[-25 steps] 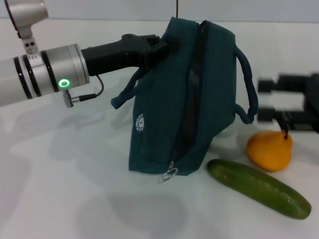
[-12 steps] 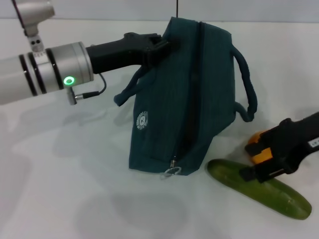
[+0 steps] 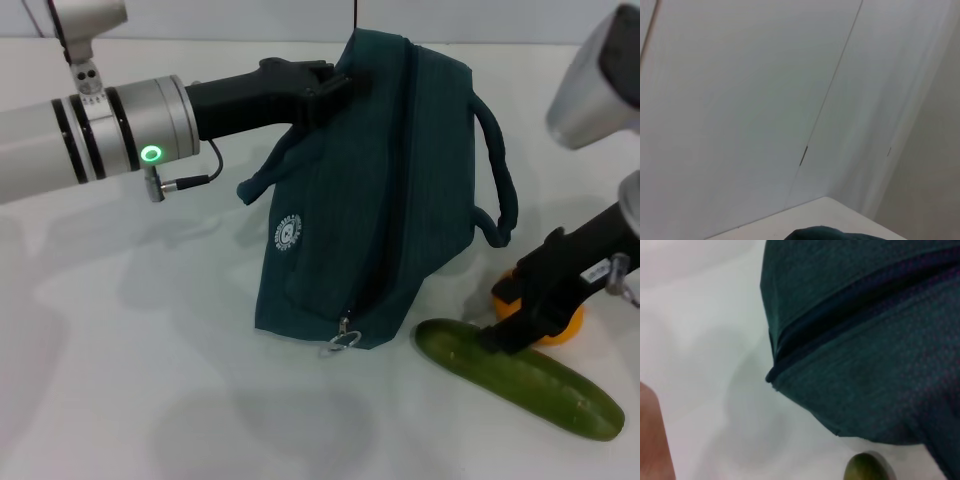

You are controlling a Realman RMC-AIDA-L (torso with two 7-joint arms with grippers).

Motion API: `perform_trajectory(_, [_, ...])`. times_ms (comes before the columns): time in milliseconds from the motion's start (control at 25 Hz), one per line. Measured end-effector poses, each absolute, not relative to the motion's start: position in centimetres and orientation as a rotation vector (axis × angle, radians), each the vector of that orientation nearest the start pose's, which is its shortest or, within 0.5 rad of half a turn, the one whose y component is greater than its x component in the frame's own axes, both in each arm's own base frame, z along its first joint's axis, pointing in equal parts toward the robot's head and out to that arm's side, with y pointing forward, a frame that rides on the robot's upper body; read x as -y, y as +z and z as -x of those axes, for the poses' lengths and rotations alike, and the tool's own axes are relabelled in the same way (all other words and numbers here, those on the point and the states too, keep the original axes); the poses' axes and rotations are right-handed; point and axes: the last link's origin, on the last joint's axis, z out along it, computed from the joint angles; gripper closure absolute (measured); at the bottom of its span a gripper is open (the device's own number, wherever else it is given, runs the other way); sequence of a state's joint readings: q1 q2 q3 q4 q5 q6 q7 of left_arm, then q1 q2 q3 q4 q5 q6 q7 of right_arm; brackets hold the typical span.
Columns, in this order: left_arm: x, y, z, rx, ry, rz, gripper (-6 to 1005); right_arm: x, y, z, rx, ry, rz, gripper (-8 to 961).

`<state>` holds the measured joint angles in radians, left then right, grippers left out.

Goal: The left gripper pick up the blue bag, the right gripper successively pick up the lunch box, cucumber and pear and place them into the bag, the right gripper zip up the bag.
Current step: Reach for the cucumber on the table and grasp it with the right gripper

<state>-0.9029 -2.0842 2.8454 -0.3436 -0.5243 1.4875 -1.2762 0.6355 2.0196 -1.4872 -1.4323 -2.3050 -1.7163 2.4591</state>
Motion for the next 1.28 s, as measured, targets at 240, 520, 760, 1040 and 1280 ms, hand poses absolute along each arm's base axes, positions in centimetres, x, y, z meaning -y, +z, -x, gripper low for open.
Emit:
perform_trajectory(240, [-38.9, -2.7, 20.2, 0.765, -1.012, 2.545, 885, -32.4, -1.6, -13.5, -0.637, -0.523, 2.958, 310])
perform_trajectory(520, [-39.0, -2.8, 20.0, 0.758, -1.013, 2.548, 885, -32.7, -3.8, -13.7, -0.603, -0.623, 2.94, 315])
perform_trajectory(760, [-39.0, -2.9, 19.9, 0.754, -1.015, 2.551, 884, -32.9, -5.2, -13.7, -0.574, -0.698, 2.926, 319])
perform_trajectory(1040, [-39.0, -2.9, 19.9, 0.745, -1.015, 2.551, 884, -32.8, -5.6, -13.8, -0.57, -0.706, 2.932, 323])
perform_trajectory(1280, [-38.9, -2.9, 19.9, 0.745, -1.017, 2.552, 884, -32.5, -6.0, -13.8, -0.553, -0.725, 2.943, 327])
